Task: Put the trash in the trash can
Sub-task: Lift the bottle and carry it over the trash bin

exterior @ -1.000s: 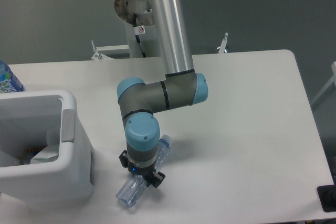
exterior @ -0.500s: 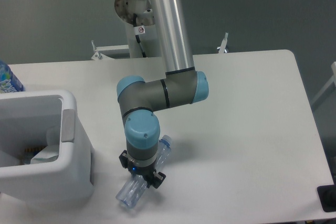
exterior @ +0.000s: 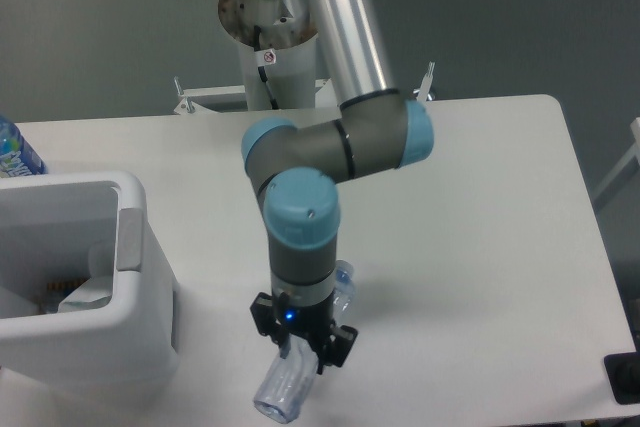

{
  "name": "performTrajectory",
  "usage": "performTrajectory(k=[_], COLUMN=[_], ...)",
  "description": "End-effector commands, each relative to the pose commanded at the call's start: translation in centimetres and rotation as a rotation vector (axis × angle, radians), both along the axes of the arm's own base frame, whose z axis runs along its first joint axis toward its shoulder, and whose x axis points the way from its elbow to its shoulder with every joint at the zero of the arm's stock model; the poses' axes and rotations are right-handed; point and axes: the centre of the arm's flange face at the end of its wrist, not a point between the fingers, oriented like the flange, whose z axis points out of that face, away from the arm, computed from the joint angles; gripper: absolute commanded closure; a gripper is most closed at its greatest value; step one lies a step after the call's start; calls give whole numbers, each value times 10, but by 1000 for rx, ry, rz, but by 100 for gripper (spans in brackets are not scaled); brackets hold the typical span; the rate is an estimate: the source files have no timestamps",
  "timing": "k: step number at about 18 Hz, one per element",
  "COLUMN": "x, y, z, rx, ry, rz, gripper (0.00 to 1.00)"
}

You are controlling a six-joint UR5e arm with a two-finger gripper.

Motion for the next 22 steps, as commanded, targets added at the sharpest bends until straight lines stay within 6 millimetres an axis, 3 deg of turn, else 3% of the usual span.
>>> performTrajectory(k=[4, 6, 10, 13, 16, 22], x=[-9, 3, 31, 80, 121, 169], y=[1, -3, -9, -1, 5, 10], z=[55, 88, 139, 168, 183, 200], rx=[150, 206, 328, 365, 392, 414], ry=[-30, -10, -15, -12, -49, -61], rz=[116, 131, 132, 84, 79, 29], gripper=[40, 40, 40, 40, 40, 40])
